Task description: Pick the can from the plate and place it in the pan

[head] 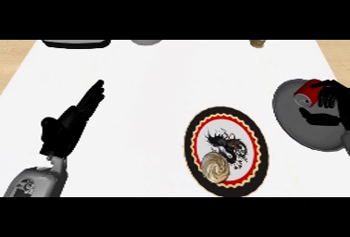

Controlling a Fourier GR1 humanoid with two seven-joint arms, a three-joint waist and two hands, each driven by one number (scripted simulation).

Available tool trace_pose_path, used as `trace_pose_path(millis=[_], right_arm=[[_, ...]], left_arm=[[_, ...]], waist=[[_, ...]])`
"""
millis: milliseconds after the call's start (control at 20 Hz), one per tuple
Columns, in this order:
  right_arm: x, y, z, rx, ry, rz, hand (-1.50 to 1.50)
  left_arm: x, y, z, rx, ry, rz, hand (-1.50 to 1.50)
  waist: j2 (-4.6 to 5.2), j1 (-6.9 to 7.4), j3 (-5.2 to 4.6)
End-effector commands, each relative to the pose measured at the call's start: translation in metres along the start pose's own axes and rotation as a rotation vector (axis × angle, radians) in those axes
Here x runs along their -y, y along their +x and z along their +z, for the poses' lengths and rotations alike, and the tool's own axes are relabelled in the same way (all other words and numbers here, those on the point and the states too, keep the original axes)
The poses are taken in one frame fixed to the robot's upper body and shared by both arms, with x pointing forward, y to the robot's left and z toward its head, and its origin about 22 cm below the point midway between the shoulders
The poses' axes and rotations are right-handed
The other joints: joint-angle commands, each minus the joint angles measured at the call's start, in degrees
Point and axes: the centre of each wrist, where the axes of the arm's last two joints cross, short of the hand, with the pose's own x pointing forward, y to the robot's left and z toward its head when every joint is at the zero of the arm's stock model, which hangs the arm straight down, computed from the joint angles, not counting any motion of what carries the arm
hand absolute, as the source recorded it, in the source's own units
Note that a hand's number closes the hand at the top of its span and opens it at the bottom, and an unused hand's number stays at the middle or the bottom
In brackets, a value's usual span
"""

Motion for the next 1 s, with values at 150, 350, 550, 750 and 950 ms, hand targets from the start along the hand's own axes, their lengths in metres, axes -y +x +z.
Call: trace_pose_path(millis=[150, 350, 550, 750, 950], right_arm=[[0.006, -0.009, -0.014, -0.160, 0.207, -0.025, -1.50], [0.002, -0.004, -0.020, -0.124, 0.161, -0.150, -1.50], [-0.008, 0.009, -0.028, -0.084, 0.060, -0.374, -1.50], [0.005, -0.003, -0.024, -0.095, -0.027, -0.568, -1.50], [0.022, -0.028, -0.006, -0.083, 0.009, -0.713, -1.50]], left_arm=[[-0.006, 0.007, -0.005, 0.028, -0.027, -0.008, 0.00], [0.016, 0.006, -0.003, 0.018, -0.036, -0.008, 0.00], [0.006, 0.005, -0.010, 0.030, -0.031, -0.002, 0.00], [0.012, 0.003, -0.006, 0.030, -0.018, -0.014, 0.00], [0.002, -0.004, -0.016, 0.016, 0.000, 0.001, 0.00]], waist=[[0.65, 1.66, 0.19], [0.79, 1.86, 0.30], [0.91, 1.48, 0.33], [1.00, 1.67, 0.40], [0.94, 0.43, 0.29]])
